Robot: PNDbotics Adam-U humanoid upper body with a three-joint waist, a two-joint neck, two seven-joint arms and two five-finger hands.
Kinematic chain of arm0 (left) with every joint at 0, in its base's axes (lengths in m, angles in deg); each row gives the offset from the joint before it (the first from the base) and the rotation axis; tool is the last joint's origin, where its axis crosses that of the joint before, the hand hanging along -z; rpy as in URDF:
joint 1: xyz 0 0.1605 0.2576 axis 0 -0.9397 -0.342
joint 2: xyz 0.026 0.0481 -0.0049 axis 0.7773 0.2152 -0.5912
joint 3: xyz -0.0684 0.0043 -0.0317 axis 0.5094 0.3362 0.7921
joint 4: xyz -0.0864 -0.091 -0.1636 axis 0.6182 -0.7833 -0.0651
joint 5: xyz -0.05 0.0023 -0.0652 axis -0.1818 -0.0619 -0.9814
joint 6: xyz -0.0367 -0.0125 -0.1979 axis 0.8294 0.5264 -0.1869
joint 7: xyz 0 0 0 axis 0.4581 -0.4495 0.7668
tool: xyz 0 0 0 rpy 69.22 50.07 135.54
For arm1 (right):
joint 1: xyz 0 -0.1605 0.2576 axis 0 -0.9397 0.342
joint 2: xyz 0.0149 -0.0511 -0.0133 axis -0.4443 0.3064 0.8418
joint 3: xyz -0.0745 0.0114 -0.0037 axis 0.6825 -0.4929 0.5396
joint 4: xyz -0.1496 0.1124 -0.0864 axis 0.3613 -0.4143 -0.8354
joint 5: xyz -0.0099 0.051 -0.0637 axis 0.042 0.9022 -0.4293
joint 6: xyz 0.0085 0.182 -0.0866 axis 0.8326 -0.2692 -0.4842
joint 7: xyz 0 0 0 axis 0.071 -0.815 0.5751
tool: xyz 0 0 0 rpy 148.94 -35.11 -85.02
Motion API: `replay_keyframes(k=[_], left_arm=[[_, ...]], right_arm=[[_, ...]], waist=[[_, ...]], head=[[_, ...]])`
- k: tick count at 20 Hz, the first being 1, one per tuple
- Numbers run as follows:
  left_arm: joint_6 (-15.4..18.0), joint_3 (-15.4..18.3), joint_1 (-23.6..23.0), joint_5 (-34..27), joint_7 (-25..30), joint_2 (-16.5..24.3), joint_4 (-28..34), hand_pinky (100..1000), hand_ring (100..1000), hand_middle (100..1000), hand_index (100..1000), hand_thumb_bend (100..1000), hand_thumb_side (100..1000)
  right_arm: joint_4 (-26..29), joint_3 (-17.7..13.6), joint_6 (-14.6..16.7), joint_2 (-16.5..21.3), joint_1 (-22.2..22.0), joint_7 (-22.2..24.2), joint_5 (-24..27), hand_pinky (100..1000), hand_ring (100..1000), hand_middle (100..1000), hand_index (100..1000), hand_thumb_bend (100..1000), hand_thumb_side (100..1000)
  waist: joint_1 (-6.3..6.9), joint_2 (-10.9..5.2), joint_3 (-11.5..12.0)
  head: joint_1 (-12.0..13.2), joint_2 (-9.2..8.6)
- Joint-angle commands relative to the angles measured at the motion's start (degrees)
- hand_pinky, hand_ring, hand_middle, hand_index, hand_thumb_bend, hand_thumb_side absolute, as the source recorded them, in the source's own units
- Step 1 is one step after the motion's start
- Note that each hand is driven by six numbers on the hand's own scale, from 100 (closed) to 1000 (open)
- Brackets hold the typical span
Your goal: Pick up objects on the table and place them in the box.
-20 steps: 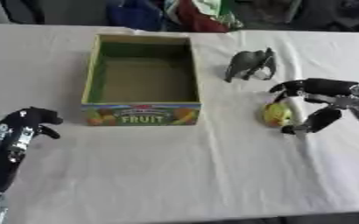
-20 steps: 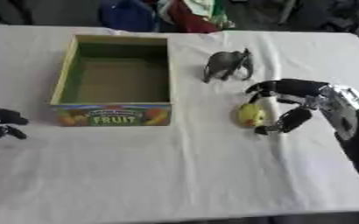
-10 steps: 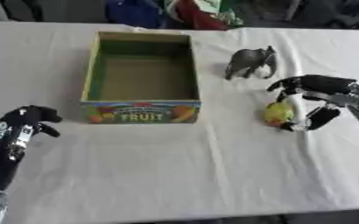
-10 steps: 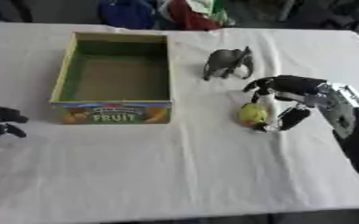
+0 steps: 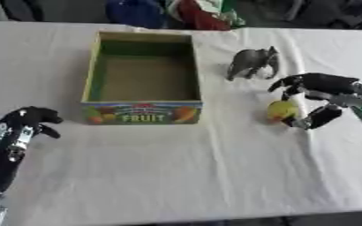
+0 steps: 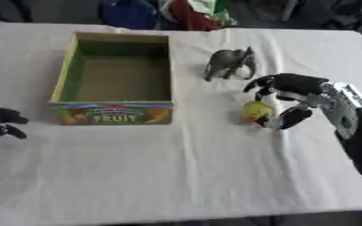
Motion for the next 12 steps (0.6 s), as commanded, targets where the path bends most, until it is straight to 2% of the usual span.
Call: replay_keyframes(k=[1, 6, 12], left_arm=[[0.0, 0.0, 0.3, 0.0, 0.0, 0.2, 0.8, 540, 675, 555, 680, 100, 806], [0.0, 0.0, 0.3, 0.1, 0.1, 0.2, 0.8, 541, 676, 556, 680, 100, 806], [0.0, 0.0, 0.2, 0.1, 0.2, 0.4, 0.8, 542, 676, 556, 680, 100, 805]], right_arm=[[2.4, -0.9, 1.0, 2.1, 0.8, -0.9, 1.8, 814, 864, 809, 411, 100, 292], [5.9, -1.1, 1.0, 3.5, 1.1, -0.6, 8.3, 803, 852, 792, 385, 100, 254], [11.1, -1.6, 1.0, 6.3, 3.5, 3.7, 18.2, 810, 858, 797, 383, 100, 252]], waist=[[0.0, -0.72, -0.1], [-0.12, -0.81, -0.3], [-0.32, -1.01, -0.4]], head=[[-0.2, 0.19], [-0.2, 0.12], [-0.1, 0.05]])
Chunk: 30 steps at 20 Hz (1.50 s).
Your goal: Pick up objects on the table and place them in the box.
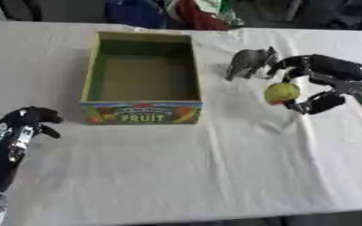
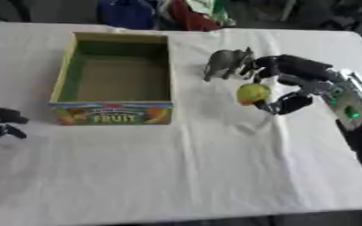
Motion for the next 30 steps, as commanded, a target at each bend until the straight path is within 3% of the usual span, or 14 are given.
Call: replay_keyframes(k=[1, 6, 10, 11, 12, 15, 16, 17, 22, 28, 30], left_arm=[[0.0, 0.0, 0.2, 0.1, 0.2, 0.4, 0.8, 542, 676, 556, 680, 100, 805], [0.1, -0.3, 0.2, 0.1, 0.5, 0.7, 0.8, 542, 677, 557, 680, 100, 804], [0.2, -0.7, 0.5, 0.1, 0.9, 1.0, 0.9, 542, 677, 557, 680, 100, 802], [0.2, -0.8, 0.6, 0.2, 1.0, 1.1, 0.9, 542, 677, 557, 680, 100, 806], [0.3, -0.9, 0.7, 0.2, 1.1, 1.1, 1.0, 542, 677, 557, 680, 100, 802], [0.4, -1.2, 1.0, 0.4, 1.5, 1.3, 1.1, 542, 678, 558, 680, 100, 800], [0.5, -1.4, 1.1, 0.6, 1.6, 1.3, 1.1, 543, 678, 558, 680, 100, 799], [0.6, -1.5, 1.2, 0.7, 1.8, 1.4, 1.2, 543, 678, 558, 680, 100, 798], [1.1, -2.5, 2.4, 0.5, 2.8, 1.6, 1.9, 543, 680, 560, 681, 100, 791], [1.0, -3.9, 4.3, -0.7, 4.1, 1.4, 2.2, 543, 680, 560, 679, 100, 789], [0.9, -4.5, 5.0, -1.2, 4.7, 1.1, 2.2, 543, 680, 560, 678, 100, 789]], right_arm=[[3.0, -1.5, 1.3, 3.6, 2.5, 3.8, 5.3, 812, 859, 798, 384, 100, 252], [1.7, -3.0, 1.3, 3.7, 7.7, 7.6, 10.3, 819, 865, 807, 391, 128, 259], [-1.6, -4.2, 1.3, 2.1, 12.0, 10.0, 11.7, 824, 867, 811, 389, 147, 261], [-2.4, -4.4, 1.3, 1.6, 13.1, 10.6, 11.8, 824, 867, 811, 381, 100, 275], [-3.2, -4.7, 1.3, 1.2, 14.1, 11.1, 11.9, 824, 867, 810, 381, 145, 254], [-5.7, -5.7, 1.3, -0.5, 16.9, 12.4, 12.0, 825, 865, 809, 380, 141, 246], [-6.5, -6.0, 1.3, -1.1, 17.8, 12.8, 11.9, 826, 865, 809, 382, 100, 245], [-7.6, -6.3, 1.3, -1.8, 18.8, 13.3, 11.6, 826, 865, 809, 382, 132, 239], [-12.8, -8.4, 1.3, -5.0, 22.4, 15.1, 9.7, 816, 858, 801, 389, 100, 207], [-18.8, -10.8, 1.3, -8.5, 24.1, 16.0, 5.2, 804, 852, 793, 400, 100, 158], [-20.6, -11.5, 1.3, -9.6, 24.2, 15.6, 2.7, 803, 851, 793, 402, 100, 188]], waist=[[-0.04, -1.02, -0.1], [-0.26, -1.15, 0.0], [-0.52, -1.1, 0.8], [-0.62, -1.06, 1.1], [-0.74, -1.03, 1.5], [-1.03, -0.92, 2.7], [-1.09, -0.88, 3.3], [-1.13, -0.83, 3.8], [-1.12, -0.46, 7.0], [-0.84, -0.05, 10.8], [-0.72, 0.12, 12.1]], head=[[-0.1, 0.04], [-0.4, -0.17], [-0.7, -0.57], [-0.8, -0.72], [-1.0, -0.82], [-1.5, -1.08], [-1.8, -1.16], [-2.0, -1.24], [-4.5, -1.99], [-7.2, -2.55], [-7.8, -2.81]])
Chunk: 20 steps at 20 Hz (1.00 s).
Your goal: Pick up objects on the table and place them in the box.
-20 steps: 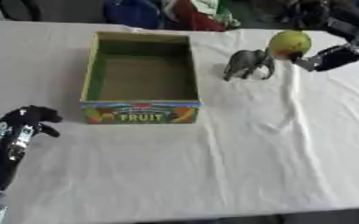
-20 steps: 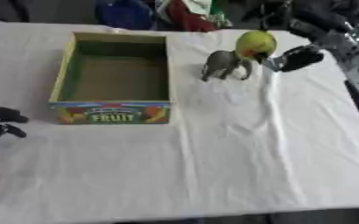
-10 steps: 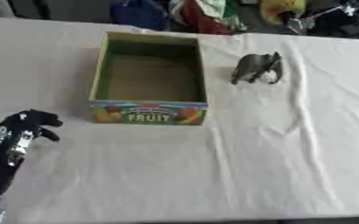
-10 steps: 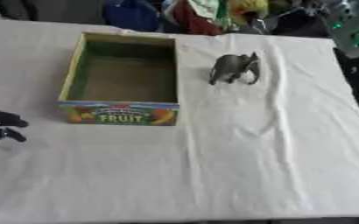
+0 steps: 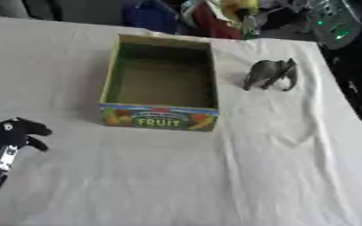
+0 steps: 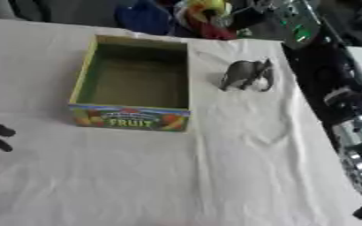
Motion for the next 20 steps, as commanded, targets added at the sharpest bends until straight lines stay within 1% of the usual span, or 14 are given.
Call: replay_keyframes(k=[1, 4, 7, 13, 19, 20], left_arm=[[0.0, -0.9, 1.3, -1.1, 1.1, 0.4, 1.5, 543, 681, 560, 678, 100, 789], [-0.2, -1.6, 2.2, -1.7, 2.0, 0.1, 1.5, 543, 681, 560, 678, 100, 790], [-0.3, -2.1, 2.7, -2.1, 2.6, -0.2, 1.4, 542, 681, 560, 679, 100, 791], [-0.4, -2.4, 3.1, -2.4, 3.2, -0.5, 1.4, 542, 682, 560, 678, 100, 792], [-0.5, -2.6, 3.3, -2.6, 3.5, -0.8, 1.4, 542, 682, 561, 679, 100, 793], [-0.5, -2.6, 3.4, -2.6, 3.5, -0.8, 1.4, 542, 682, 560, 679, 100, 792]], right_arm=[[-2.2, -1.6, 8.5, -0.3, 1.6, 8.1, -3.9, 802, 851, 793, 402, 100, 188], [-4.3, -2.5, 8.5, -1.5, 1.5, 6.2, -8.0, 800, 850, 791, 406, 100, 186], [-5.9, -2.8, 8.5, -2.7, 1.2, 3.5, -12.2, 798, 850, 790, 408, 100, 186], [-7.9, -2.6, 8.5, -4.9, 0.7, -1.4, -18.4, 795, 849, 788, 417, 100, 186], [-9.0, -1.8, 8.5, -7.4, 0.2, -4.4, -23.6, 795, 852, 790, 426, 100, 195], [-9.1, -1.6, 8.5, -7.7, 0.2, -4.8, -24.4, 795, 851, 788, 451, 100, 193]], waist=[[0.5, -0.69, 0.9], [0.69, -0.45, 2.4], [0.75, -0.26, 3.2], [0.81, -0.05, 3.7], [1.01, 0.03, 4.0], [1.03, 0.05, 4.0]], head=[[-1.0, -0.86], [-1.4, -0.87], [-1.6, -0.61], [-2.0, -0.1], [-2.6, 0.16], [-2.7, 0.18]])
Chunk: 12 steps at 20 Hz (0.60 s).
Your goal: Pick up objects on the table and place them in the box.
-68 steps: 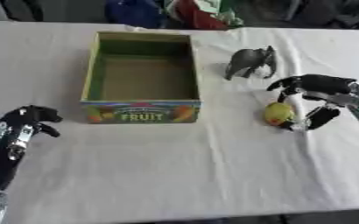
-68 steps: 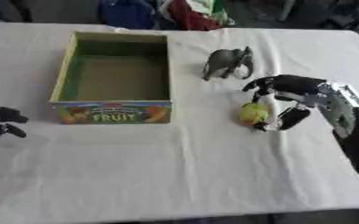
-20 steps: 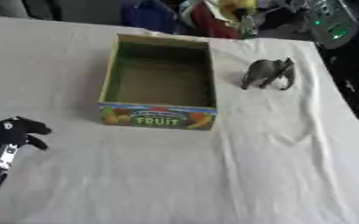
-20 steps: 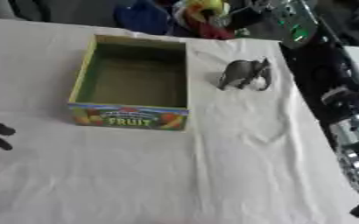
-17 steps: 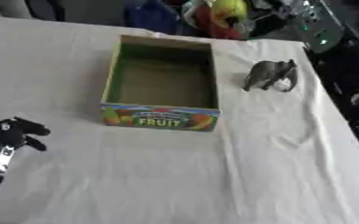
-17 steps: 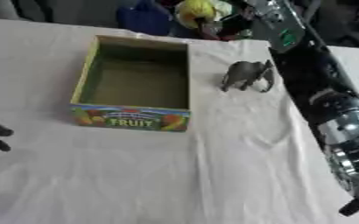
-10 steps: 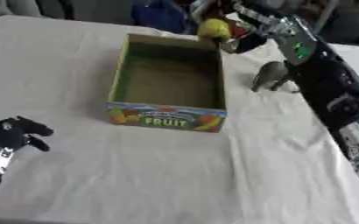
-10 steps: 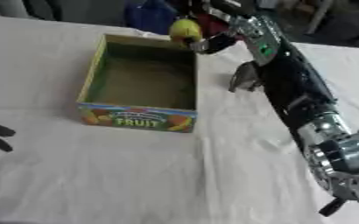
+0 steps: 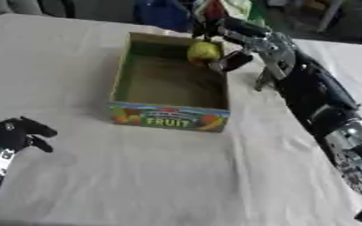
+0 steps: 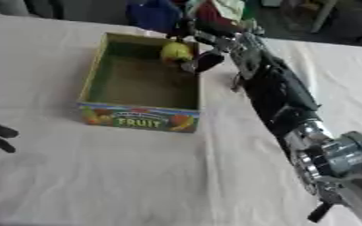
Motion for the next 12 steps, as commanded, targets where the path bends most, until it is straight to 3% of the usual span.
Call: replay_keyframes(k=[1, 9, 12], left_arm=[[0.0, -0.2, 0.8, -0.4, 0.3, 0.2, 1.1, 542, 682, 560, 679, 100, 793], [-0.1, -0.2, 0.9, -0.4, 0.3, 0.1, 1.1, 542, 683, 560, 679, 100, 793], [-0.1, -0.3, 0.9, -0.5, 0.4, 0.1, 1.1, 541, 683, 560, 679, 100, 793]], right_arm=[[0.2, 0.4, 2.5, -0.2, 0.8, 1.0, -2.6, 795, 851, 788, 466, 100, 203], [0.8, 1.9, 2.5, -2.2, 0.0, -1.6, -8.5, 808, 868, 802, 617, 100, 253], [0.8, 2.6, 2.5, -2.9, -0.3, -2.5, -11.3, 816, 879, 813, 689, 144, 279]], waist=[[0.49, -0.76, 0.1], [0.41, -0.68, 0.0], [0.41, -0.67, -0.1]], head=[[-0.4, 0.16], [-0.8, 0.23], [-0.9, 0.28]])
